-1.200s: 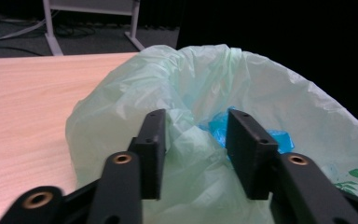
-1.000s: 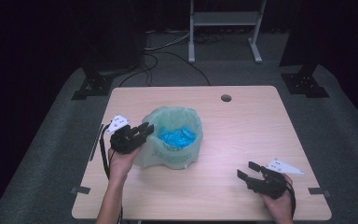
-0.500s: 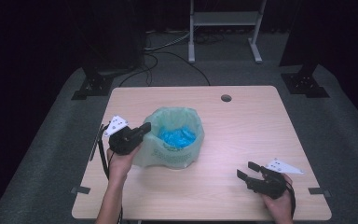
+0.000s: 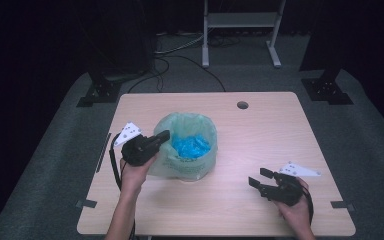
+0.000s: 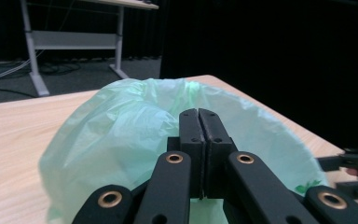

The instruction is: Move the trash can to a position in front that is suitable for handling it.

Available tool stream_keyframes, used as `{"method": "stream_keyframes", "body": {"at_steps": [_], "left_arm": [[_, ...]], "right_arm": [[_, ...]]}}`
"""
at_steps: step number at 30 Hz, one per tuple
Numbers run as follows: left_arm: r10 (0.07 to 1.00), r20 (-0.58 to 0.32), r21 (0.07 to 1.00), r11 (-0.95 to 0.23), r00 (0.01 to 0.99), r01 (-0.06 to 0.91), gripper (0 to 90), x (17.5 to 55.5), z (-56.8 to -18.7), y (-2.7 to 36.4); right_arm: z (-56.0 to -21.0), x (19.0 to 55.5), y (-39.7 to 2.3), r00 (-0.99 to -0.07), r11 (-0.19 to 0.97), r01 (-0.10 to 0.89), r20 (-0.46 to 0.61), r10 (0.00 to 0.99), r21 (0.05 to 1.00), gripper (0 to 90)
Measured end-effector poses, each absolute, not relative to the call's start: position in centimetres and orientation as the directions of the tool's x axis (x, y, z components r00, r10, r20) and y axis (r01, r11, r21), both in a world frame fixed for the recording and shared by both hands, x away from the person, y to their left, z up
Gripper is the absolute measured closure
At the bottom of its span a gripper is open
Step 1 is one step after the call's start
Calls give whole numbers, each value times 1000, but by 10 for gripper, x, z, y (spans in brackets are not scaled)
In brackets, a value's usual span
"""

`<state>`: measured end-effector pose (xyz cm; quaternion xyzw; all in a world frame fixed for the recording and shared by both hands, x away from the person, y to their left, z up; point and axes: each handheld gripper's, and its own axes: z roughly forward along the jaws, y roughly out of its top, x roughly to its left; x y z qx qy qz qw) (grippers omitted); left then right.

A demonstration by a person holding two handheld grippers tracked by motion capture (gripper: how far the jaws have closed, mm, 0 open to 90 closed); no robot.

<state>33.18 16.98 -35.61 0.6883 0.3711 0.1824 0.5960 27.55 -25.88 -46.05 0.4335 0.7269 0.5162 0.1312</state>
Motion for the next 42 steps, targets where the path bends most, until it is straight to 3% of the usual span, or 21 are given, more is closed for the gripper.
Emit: {"method": "stream_keyframes", "body": {"at_steps": [7,14,21,28,35,42], "left_arm": [[691,-281,950,103,666,294,893,340,-344,171],[688,-254,958,84,680,273,894,334,-343,173],[686,-271,955,105,675,277,894,330,-347,184],[668,-280,956,123,690,268,894,328,-346,186],[648,-278,956,112,709,272,894,328,-347,176],[624,-287,954,115,727,279,893,328,-348,171]], "right_arm": [[-417,299,-235,-618,108,436,210,757,894,336],[-378,319,-207,-632,121,386,167,757,914,335],[-362,349,-170,-631,74,417,230,741,906,335],[-366,368,-137,-592,131,448,183,785,884,336],[-373,379,-129,-557,83,531,273,784,843,499],[-371,378,-124,-538,61,533,282,794,844,665]]}}
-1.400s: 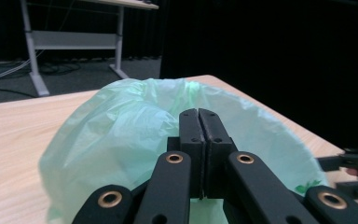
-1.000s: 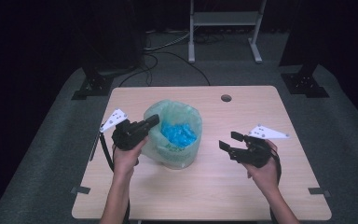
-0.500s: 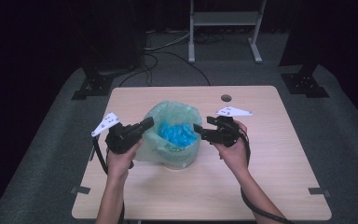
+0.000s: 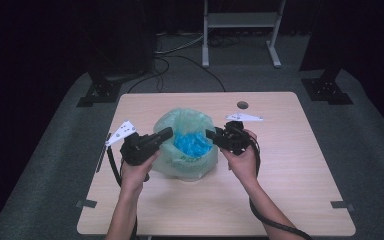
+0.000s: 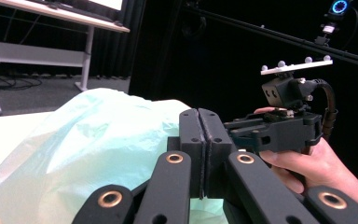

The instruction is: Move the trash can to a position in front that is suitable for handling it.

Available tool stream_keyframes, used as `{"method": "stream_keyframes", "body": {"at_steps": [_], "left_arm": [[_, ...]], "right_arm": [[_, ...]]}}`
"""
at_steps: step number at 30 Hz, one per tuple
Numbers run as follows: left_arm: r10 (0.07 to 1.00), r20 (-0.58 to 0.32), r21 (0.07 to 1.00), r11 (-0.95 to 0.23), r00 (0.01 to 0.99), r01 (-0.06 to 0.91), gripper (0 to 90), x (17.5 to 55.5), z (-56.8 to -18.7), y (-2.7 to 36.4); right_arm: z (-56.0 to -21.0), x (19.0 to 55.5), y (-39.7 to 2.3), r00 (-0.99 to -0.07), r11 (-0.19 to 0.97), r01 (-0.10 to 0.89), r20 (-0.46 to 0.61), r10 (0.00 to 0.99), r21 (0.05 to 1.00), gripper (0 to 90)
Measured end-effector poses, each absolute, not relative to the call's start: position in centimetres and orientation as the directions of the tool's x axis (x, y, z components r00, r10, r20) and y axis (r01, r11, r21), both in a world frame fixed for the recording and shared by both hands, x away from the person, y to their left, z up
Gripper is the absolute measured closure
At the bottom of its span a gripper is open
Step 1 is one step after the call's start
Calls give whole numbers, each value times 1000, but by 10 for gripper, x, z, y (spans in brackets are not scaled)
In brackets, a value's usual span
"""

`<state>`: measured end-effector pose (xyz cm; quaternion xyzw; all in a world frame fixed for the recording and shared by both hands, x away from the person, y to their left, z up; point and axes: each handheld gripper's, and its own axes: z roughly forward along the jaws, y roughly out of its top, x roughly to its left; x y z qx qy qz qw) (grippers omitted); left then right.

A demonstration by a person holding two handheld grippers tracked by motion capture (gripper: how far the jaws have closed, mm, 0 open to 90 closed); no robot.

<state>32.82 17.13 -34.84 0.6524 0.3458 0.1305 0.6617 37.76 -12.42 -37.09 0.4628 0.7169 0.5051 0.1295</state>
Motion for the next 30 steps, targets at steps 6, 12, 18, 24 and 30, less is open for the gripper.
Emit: {"method": "stream_keyframes", "body": {"at_steps": [6,12,18,24,30], "left_arm": [[616,-288,954,115,733,278,893,328,-348,171],[614,-288,954,118,735,275,893,328,-348,172],[610,-289,954,121,738,274,893,327,-347,171],[605,-292,953,120,741,278,893,328,-348,171],[601,-295,953,122,743,279,893,328,-348,170]], "right_arm": [[-367,372,-123,-517,56,478,229,825,877,741],[-362,372,-124,-501,54,466,213,839,883,830],[-360,372,-121,-491,67,439,177,853,896,856],[-357,372,-120,-490,61,426,173,854,903,861],[-352,372,-113,-501,64,411,167,849,909,894]]}}
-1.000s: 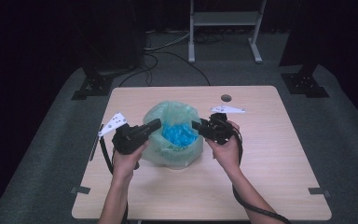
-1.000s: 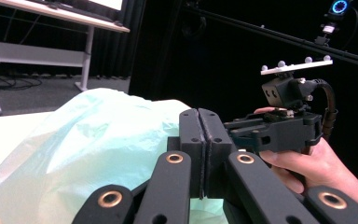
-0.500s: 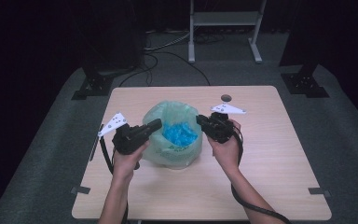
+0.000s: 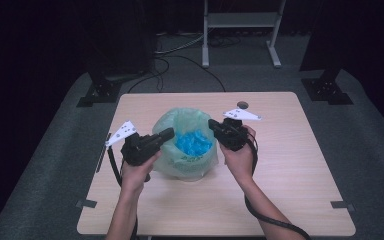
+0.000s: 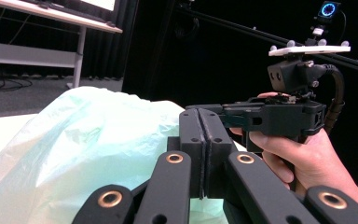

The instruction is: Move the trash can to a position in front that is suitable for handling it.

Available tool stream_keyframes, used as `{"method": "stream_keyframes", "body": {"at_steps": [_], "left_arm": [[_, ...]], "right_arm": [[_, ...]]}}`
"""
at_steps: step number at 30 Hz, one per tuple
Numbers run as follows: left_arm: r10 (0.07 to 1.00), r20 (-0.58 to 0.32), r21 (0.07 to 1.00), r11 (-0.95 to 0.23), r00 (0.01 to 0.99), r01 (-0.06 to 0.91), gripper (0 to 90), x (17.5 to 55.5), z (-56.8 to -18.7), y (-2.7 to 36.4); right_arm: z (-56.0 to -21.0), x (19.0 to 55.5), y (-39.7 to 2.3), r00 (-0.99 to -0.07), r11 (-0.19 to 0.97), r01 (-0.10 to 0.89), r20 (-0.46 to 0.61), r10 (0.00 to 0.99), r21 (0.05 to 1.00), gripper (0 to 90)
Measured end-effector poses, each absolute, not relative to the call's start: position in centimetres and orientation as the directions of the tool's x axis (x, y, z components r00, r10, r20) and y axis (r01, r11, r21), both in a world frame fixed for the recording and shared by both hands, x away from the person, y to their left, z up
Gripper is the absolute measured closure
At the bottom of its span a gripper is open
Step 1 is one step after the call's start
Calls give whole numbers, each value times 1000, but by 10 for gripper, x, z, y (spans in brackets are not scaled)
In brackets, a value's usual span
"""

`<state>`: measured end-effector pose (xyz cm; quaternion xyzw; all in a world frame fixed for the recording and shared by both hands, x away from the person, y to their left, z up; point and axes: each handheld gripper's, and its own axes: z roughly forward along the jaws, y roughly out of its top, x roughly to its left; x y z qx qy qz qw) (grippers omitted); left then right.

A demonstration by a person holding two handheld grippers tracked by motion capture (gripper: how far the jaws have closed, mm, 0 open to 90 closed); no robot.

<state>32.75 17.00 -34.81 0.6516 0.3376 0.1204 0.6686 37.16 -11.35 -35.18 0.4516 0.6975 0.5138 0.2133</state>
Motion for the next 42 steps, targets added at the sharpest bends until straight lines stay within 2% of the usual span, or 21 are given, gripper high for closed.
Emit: {"method": "stream_keyframes", "body": {"at_steps": [11,18,25,27,30,35,42], "left_arm": [[586,-293,952,104,755,289,893,328,-351,161],[573,-283,952,73,769,297,893,329,-355,149],[565,-277,953,59,777,297,893,328,-356,143],[562,-278,952,52,779,303,893,328,-357,140],[556,-273,953,43,785,301,893,328,-359,136],[553,-267,953,29,789,302,893,327,-360,133],[549,-268,952,21,792,307,893,328,-362,130]], "right_arm": [[-342,372,-100,-554,102,420,165,816,902,900],[-328,367,-88,-633,127,427,195,750,895,900],[-312,365,-79,-681,108,455,267,682,884,900],[-307,365,-75,-698,86,481,321,640,873,900],[-307,365,-69,-709,103,491,328,624,865,900],[-316,371,-65,-707,108,533,370,603,839,900],[-326,383,-77,-674,39,612,495,548,790,900]]}}
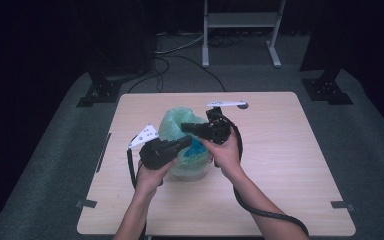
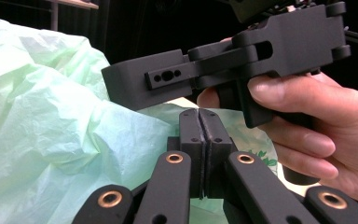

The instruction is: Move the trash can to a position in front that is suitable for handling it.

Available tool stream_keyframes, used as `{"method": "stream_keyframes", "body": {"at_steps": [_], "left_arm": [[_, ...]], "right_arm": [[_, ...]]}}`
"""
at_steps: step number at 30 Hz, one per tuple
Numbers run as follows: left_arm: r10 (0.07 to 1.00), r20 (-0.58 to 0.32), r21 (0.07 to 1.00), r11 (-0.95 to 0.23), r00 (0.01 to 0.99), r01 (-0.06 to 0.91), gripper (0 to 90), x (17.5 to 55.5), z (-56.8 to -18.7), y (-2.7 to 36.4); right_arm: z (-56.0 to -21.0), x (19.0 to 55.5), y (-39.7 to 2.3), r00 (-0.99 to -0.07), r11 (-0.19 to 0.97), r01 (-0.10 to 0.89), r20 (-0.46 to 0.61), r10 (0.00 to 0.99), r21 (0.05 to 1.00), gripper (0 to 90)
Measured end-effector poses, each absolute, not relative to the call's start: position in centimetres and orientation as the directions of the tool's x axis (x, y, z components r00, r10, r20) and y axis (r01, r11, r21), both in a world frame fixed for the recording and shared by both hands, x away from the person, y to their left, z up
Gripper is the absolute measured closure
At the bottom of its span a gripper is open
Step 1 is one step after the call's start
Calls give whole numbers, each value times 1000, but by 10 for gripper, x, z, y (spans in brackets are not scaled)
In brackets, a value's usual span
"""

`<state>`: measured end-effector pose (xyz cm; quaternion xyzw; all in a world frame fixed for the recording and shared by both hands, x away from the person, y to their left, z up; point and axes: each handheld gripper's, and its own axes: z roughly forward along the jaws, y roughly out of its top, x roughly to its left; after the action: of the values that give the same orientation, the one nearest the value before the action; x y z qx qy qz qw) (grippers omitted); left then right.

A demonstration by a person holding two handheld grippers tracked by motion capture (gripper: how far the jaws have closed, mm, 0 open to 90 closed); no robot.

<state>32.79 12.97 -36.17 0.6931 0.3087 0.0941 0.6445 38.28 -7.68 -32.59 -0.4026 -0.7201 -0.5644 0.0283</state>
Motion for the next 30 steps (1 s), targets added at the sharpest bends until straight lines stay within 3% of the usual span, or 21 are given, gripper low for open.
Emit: {"method": "stream_keyframes", "body": {"at_steps": [12,19,25,30], "left_arm": [[543,-268,951,15,796,310,892,328,-363,126],[543,-268,951,16,796,310,892,328,-363,126],[543,-266,951,14,797,308,892,328,-363,126],[540,-269,951,16,798,310,892,327,-363,125]], "right_arm": [[-330,387,-84,-671,-25,668,617,412,744,900],[-332,388,-81,-685,2,669,616,389,743,835],[-330,388,-76,-699,45,650,574,427,759,832],[-329,388,-74,-694,74,640,534,482,765,900]]}}
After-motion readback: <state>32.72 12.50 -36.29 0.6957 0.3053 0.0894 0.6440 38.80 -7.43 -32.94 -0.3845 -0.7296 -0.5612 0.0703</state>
